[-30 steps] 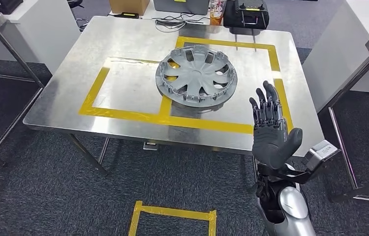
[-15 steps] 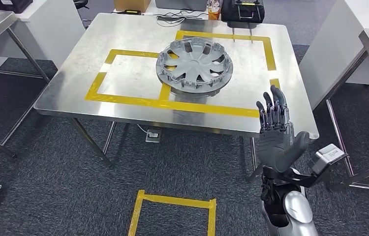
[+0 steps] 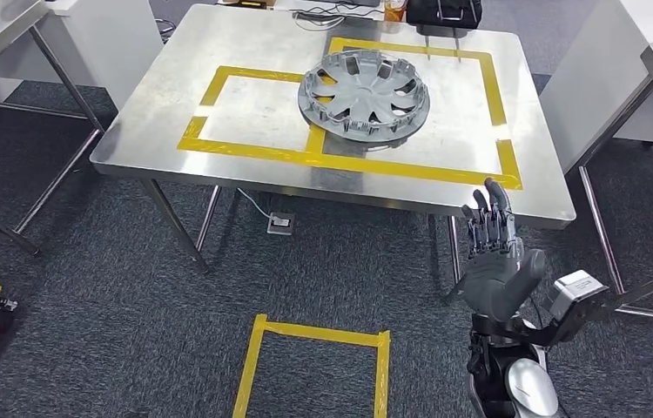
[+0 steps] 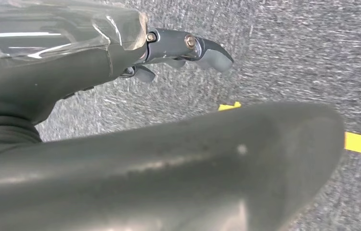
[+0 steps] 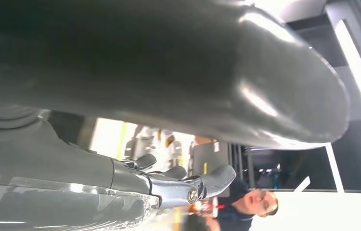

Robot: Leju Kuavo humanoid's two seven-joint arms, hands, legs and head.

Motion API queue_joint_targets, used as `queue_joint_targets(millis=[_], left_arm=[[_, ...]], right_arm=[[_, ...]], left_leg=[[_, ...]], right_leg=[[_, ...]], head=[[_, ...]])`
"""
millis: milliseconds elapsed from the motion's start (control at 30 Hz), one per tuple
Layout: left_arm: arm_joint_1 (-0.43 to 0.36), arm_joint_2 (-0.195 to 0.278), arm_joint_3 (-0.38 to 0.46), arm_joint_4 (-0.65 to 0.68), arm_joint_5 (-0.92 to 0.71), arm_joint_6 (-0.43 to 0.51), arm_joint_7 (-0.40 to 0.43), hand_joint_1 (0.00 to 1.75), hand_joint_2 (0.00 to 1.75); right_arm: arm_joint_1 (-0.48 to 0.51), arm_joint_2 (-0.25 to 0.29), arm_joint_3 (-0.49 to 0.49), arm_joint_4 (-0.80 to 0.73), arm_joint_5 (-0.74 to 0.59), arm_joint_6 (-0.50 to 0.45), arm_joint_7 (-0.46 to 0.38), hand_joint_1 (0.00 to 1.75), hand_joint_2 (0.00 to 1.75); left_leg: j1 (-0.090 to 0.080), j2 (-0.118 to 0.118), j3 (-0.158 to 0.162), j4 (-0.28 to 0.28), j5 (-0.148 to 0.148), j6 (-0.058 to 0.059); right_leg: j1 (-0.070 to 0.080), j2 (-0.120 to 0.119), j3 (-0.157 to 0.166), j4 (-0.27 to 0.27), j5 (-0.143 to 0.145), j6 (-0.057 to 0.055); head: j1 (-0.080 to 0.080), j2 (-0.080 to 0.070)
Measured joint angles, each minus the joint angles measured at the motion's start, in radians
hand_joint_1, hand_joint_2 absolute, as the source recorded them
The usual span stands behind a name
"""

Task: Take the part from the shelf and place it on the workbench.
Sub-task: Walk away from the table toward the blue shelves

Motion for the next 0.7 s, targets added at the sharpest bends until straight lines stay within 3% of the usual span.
queue_joint_targets(millis=[67, 100, 167, 200, 233, 267, 333, 367, 400, 433, 467, 533, 600, 700], left_arm=[[0.000, -0.001, 0.000, -0.001, -0.002, -0.003, 0.001, 0.00, 0.00], [0.001, -0.002, 0.000, -0.002, -0.003, -0.004, 0.002, 0.00, 0.00], [0.002, 0.000, 0.000, -0.005, -0.005, -0.004, 0.004, 0.00, 0.00], [0.003, 0.001, 0.000, -0.006, -0.007, -0.004, 0.004, 0.00, 0.00], [0.004, 0.002, 0.000, -0.007, -0.010, -0.004, 0.005, 0.00, 0.00], [0.005, 0.003, 0.000, -0.009, -0.013, -0.005, 0.005, 0.00, 0.00], [0.006, 0.005, 0.000, -0.012, -0.018, -0.005, 0.006, 0.00, 0.00], [0.006, 0.007, 0.000, -0.013, -0.020, -0.006, 0.007, 0.00, 0.00], [0.006, 0.008, 0.000, -0.014, -0.022, -0.006, 0.007, 0.00, 0.00], [0.006, 0.008, 0.000, -0.016, -0.023, -0.007, 0.008, 0.00, 0.00], [0.006, 0.009, 0.000, -0.017, -0.023, -0.008, 0.009, 0.00, 0.00], [0.004, 0.010, 0.000, -0.018, -0.026, -0.010, 0.010, 0.00, 0.00], [0.002, 0.010, 0.000, -0.020, -0.030, -0.012, 0.010, 0.00, 0.00], [0.002, 0.010, 0.000, -0.023, -0.034, -0.014, 0.012, 0.00, 0.00]], right_arm=[[0.009, 0.001, -0.007, 0.000, 0.004, 0.000, 0.006, 0.00, 0.00], [0.014, 0.001, -0.010, 0.000, 0.005, 0.000, 0.009, 0.00, 0.00], [0.027, 0.002, -0.017, 0.002, 0.006, -0.001, 0.013, 0.00, 0.00], [0.031, 0.002, -0.019, 0.004, 0.006, -0.001, 0.015, 0.00, 0.00], [0.035, 0.004, -0.021, 0.006, 0.006, -0.002, 0.017, 0.00, 0.00], [0.040, 0.006, -0.023, 0.009, 0.006, -0.002, 0.018, 0.00, 0.00], [0.050, 0.010, -0.026, 0.013, 0.005, -0.003, 0.019, 0.00, 0.00], [0.055, 0.011, -0.027, 0.016, 0.005, -0.004, 0.020, 0.00, 0.00], [0.059, 0.011, -0.029, 0.019, 0.004, -0.005, 0.021, 0.00, 0.00], [0.062, 0.011, -0.030, 0.022, 0.004, -0.006, 0.023, 0.00, 0.00], [0.065, 0.012, -0.032, 0.024, 0.004, -0.006, 0.024, 0.00, 0.00], [0.068, 0.012, -0.035, 0.026, 0.003, -0.008, 0.027, 0.00, 0.00], [0.069, 0.014, -0.037, 0.026, 0.001, -0.009, 0.028, 0.00, 0.00], [0.072, 0.014, -0.041, 0.029, -0.005, -0.011, 0.028, 0.00, 0.00]], left_leg=[[-0.002, 0.001, -0.011, -0.002, 0.019, -0.005], [0.000, 0.001, -0.014, -0.003, 0.029, -0.010], [0.004, 0.001, -0.020, -0.009, 0.048, -0.021], [0.005, 0.000, -0.027, -0.006, 0.041, -0.027], [0.006, -0.001, -0.036, 0.011, 0.013, -0.033], [0.009, -0.001, -0.048, 0.047, -0.034, -0.041], [0.019, -0.001, -0.071, 0.171, -0.140, -0.057], [0.025, 0.000, -0.076, 0.233, -0.165, -0.065], [0.030, 0.000, -0.072, 0.274, -0.165, -0.071], [0.035, 0.000, -0.051, 0.280, -0.145, -0.076], [0.040, 0.000, -0.013, 0.252, -0.118, -0.081], [0.044, -0.002, 0.087, 0.125, -0.116, -0.086], [0.039, -0.007, 0.140, 0.038, -0.145, -0.076], [0.031, -0.006, 0.126, 0.021, -0.126, -0.043]], right_leg=[[0.014, -0.002, 0.090, -0.143, 0.001, -0.022], [0.020, -0.003, 0.109, -0.181, -0.003, -0.030], [0.021, -0.002, 0.103, -0.197, 0.012, -0.036], [0.018, -0.003, 0.097, -0.202, 0.024, -0.042], [0.013, -0.004, 0.087, -0.206, 0.038, -0.048], [0.008, -0.005, 0.076, -0.208, 0.053, -0.052], [0.007, -0.006, 0.048, -0.203, 0.077, -0.054], [0.006, -0.007, 0.032, -0.199, 0.087, -0.052], [0.005, -0.007, 0.016, -0.192, 0.096, -0.048], [0.002, -0.007, -0.002, -0.182, 0.103, -0.044], [0.000, -0.007, -0.020, -0.171, 0.109, -0.039], [-0.003, -0.007, -0.050, -0.148, 0.119, -0.027], [-0.003, -0.007, -0.062, -0.140, 0.132, -0.012], [-0.008, -0.006, -0.073, -0.140, 0.148, 0.007]], head=[[-0.001, 0.000], [0.000, 0.000], [0.005, 0.000], [0.008, 0.000], [0.007, 0.000], [0.006, 0.000], [0.002, 0.000], [0.002, 0.000], [0.002, 0.000], [0.002, 0.000], [0.001, 0.000], [0.000, 0.000], [0.001, 0.000], [0.002, 0.000]])
